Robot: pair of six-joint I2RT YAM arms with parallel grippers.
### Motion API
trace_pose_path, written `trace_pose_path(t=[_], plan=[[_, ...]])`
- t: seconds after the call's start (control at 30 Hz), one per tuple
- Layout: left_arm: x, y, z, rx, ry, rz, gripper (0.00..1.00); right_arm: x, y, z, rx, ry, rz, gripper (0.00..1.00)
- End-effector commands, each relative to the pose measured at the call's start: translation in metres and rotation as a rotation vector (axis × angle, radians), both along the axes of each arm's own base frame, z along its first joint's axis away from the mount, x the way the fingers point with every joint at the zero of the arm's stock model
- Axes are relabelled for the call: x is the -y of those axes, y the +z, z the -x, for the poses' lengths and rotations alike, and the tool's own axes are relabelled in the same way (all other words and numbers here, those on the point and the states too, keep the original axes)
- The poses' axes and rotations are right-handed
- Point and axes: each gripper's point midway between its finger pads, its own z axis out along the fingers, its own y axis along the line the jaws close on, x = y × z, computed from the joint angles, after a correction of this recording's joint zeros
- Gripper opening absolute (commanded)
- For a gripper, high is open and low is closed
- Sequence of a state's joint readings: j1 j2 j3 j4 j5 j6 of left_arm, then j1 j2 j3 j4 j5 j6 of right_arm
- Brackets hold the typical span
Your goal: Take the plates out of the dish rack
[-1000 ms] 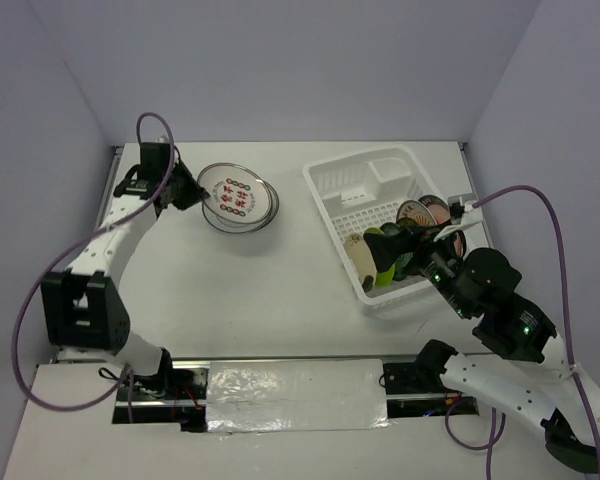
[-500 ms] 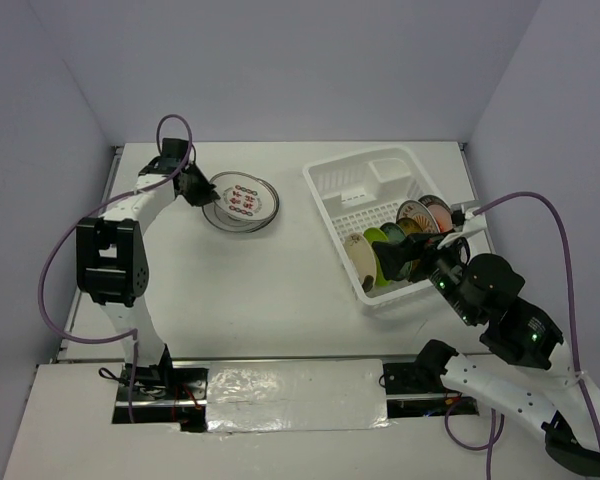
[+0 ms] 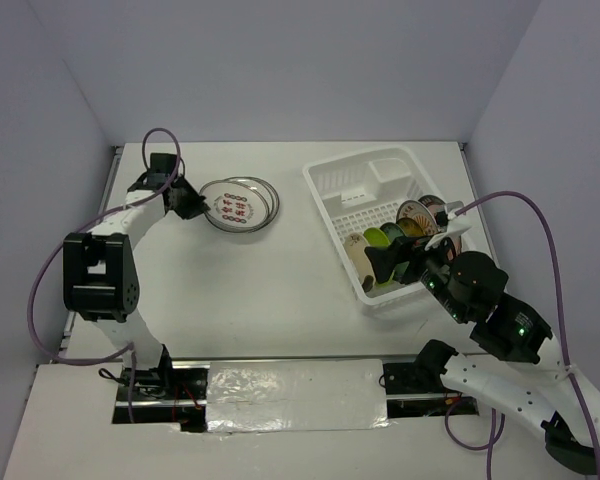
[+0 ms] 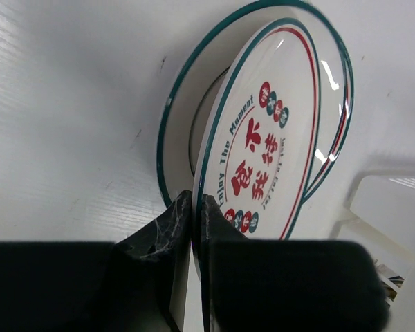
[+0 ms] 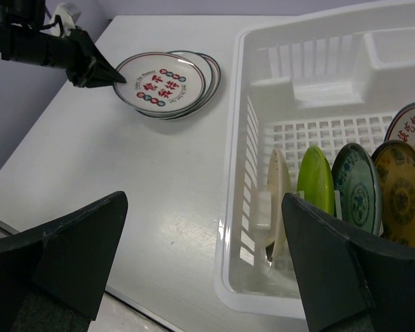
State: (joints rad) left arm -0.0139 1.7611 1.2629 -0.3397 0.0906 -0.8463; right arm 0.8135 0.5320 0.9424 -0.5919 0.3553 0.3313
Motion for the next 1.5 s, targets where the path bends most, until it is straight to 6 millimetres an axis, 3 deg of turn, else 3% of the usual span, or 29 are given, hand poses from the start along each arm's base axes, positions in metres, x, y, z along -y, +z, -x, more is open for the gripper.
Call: trace_pose_path(t=[0.0,0.13,0.43,0.97,1.03,1.07,1.13,1.17,1.2,1.3,1.33,1.47], plan=[[-0.015,0.027,-0.005,0.084,0.049,0.014,0.14,-0.002,0.005,-0.003,0.024,0.001,-0.007,1.00],[-0.022,0.019,0.000,0.076,0.068,0.026,0.15,-0.006,0.002,-0.003,0.019,0.016,-0.009,1.00],[-0.004,-0.005,-0.013,0.056,-0.004,0.124,0.21,-0.010,-0.002,-0.005,0.007,0.028,0.011,1.00],[0.016,-0.009,-0.018,0.067,-0.063,0.159,0.38,-0.024,-0.011,-0.010,-0.010,0.062,0.023,1.00],[0.019,-0.018,-0.017,0.037,-0.071,0.157,0.48,-0.023,-0.010,-0.010,-0.009,0.060,0.024,1.00],[0.019,-0.023,-0.015,0.014,-0.068,0.149,0.62,-0.023,-0.009,-0.010,-0.007,0.061,0.026,1.00],[0.015,-0.028,-0.014,-0.008,-0.061,0.124,0.82,-0.021,-0.010,-0.010,-0.008,0.054,0.035,1.00],[0.025,-0.031,-0.012,-0.025,-0.079,0.093,0.94,-0.018,-0.010,-0.012,-0.007,0.039,0.045,1.00],[0.026,-0.032,-0.014,-0.034,-0.082,0.075,1.00,-0.017,-0.011,-0.013,-0.006,0.033,0.059,1.00],[0.022,-0.037,-0.006,-0.096,-0.070,0.025,0.99,-0.007,-0.010,-0.019,-0.017,-0.015,0.127,1.00],[0.020,-0.039,-0.003,-0.113,-0.066,0.014,1.00,-0.004,-0.017,-0.021,-0.041,-0.036,0.179,1.00],[0.012,-0.031,-0.002,-0.125,-0.058,-0.032,1.00,0.017,-0.025,-0.034,-0.057,-0.130,0.349,1.00]])
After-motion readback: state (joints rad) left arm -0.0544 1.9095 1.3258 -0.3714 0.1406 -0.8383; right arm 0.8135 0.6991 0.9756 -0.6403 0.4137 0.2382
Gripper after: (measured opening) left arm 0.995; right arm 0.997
